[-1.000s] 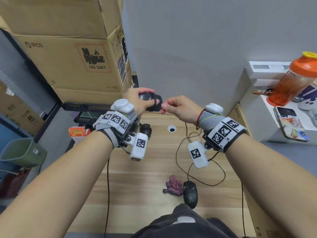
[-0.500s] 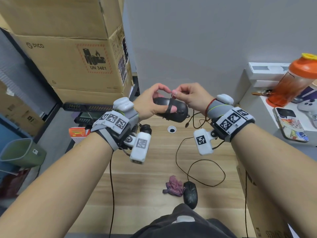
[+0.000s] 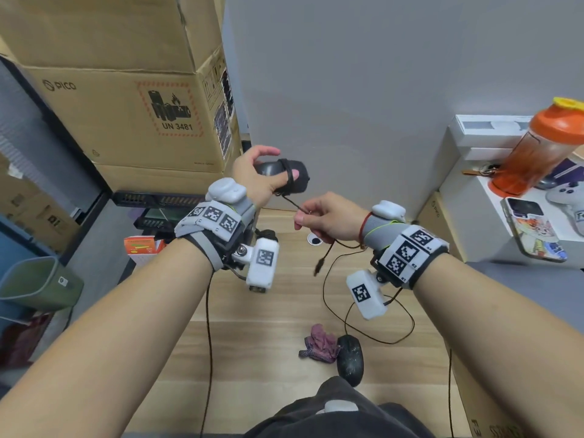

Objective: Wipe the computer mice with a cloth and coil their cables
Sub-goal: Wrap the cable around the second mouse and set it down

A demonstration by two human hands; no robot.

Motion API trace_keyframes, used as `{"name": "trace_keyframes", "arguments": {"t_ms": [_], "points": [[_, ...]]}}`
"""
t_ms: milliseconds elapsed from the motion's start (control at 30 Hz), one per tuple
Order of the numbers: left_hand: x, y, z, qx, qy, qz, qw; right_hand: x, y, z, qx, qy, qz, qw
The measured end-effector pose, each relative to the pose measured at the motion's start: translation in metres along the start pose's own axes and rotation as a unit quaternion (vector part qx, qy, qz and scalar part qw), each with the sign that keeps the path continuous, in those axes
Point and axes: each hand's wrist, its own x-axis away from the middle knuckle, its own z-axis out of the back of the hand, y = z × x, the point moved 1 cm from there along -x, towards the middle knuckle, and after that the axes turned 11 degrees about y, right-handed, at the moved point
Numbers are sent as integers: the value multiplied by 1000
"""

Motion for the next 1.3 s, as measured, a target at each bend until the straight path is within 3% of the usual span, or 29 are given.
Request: {"name": "trace_keyframes", "arguments": {"t_ms": [133,300,467,600,733,1067,1200,1300], "points": [[0,-13,6,-108,-26,-43,993,-1,-5,16,8,49,18,999],[7,-15,6,-217,-121,-71,966,-5,-13,36,9,66,38,997],[15,-4,-1,-167,-229,-60,957,-10,-11,44,65,120,68,988],[18,3,-3,-110,-269,-44,956,-9,-4,43,-27,130,15,991],[21,5,-3,-72,-294,-47,952,-6,2,45,-24,147,14,989],[29,15,-7,25,-321,-28,946,-11,12,52,-6,195,-2,981],[27,15,-8,65,-272,12,960,-13,20,50,-18,170,12,985],[22,20,-7,221,-225,98,944,-12,35,48,19,177,9,984]]}}
